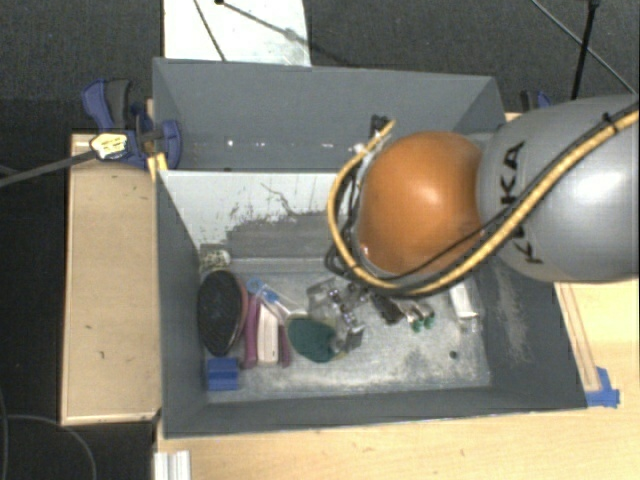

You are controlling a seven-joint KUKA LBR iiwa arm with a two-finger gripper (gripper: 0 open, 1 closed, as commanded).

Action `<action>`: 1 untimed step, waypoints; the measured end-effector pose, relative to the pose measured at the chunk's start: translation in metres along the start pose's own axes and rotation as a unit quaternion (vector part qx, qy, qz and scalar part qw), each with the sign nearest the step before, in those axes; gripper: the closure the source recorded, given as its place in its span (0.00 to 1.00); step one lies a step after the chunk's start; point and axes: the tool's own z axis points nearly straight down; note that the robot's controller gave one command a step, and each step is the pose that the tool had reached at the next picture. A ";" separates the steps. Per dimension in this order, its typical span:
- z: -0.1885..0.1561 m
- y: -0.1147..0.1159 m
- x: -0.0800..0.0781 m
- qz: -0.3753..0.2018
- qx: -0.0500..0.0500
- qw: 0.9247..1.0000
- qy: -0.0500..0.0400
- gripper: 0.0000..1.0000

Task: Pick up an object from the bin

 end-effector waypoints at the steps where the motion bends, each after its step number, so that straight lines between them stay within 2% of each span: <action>1: -0.073 -0.025 0.007 -0.188 0.001 0.982 0.001 1.00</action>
Offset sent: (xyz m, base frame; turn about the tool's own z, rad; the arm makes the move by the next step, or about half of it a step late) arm 0.0021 -0.0252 0.0705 -0.3820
